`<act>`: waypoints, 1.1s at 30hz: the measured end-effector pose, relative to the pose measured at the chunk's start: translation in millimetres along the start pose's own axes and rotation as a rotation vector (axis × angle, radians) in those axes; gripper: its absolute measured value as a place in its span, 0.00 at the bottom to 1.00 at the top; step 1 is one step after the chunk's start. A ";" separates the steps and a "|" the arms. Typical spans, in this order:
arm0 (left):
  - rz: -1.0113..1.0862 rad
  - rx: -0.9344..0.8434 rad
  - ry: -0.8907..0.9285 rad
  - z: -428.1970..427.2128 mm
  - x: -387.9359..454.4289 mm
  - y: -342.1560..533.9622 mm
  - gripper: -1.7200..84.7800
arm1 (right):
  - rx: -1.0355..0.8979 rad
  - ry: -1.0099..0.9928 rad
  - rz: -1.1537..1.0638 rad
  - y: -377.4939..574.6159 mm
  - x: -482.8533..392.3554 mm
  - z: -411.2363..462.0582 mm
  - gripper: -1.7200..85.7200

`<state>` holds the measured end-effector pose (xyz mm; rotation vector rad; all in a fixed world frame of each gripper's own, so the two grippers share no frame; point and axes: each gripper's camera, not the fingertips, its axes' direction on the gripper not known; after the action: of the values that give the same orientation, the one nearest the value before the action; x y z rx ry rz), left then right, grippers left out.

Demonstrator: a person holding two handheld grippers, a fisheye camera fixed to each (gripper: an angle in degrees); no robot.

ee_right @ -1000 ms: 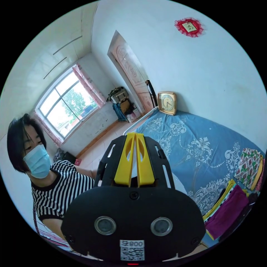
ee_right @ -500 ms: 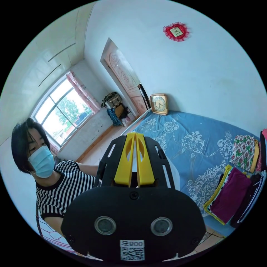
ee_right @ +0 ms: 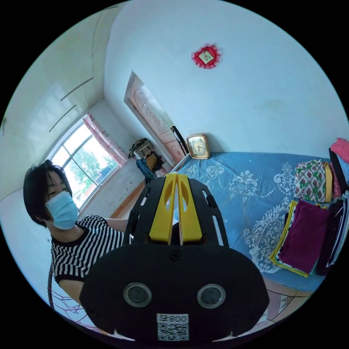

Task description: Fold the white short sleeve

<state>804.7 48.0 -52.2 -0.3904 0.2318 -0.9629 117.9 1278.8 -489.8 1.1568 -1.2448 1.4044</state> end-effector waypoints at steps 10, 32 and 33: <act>0.138 0.346 -0.211 -215.5 106.8 -46.2 0.03 | 0.006 -0.096 -0.018 44.6 3.4 11.2 0.02; 0.403 0.695 -0.436 -473.8 259.9 -77.5 0.03 | 0.125 -0.099 -0.519 79.1 -95.0 -9.3 0.02; 0.397 0.685 -0.426 -477.8 252.5 -85.0 0.03 | 0.128 -0.102 -0.525 77.0 -89.2 -6.1 0.02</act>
<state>708.2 -310.1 -454.2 0.0904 -0.3952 -0.5009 55.3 1274.6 -589.7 1.5255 -0.8375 1.0479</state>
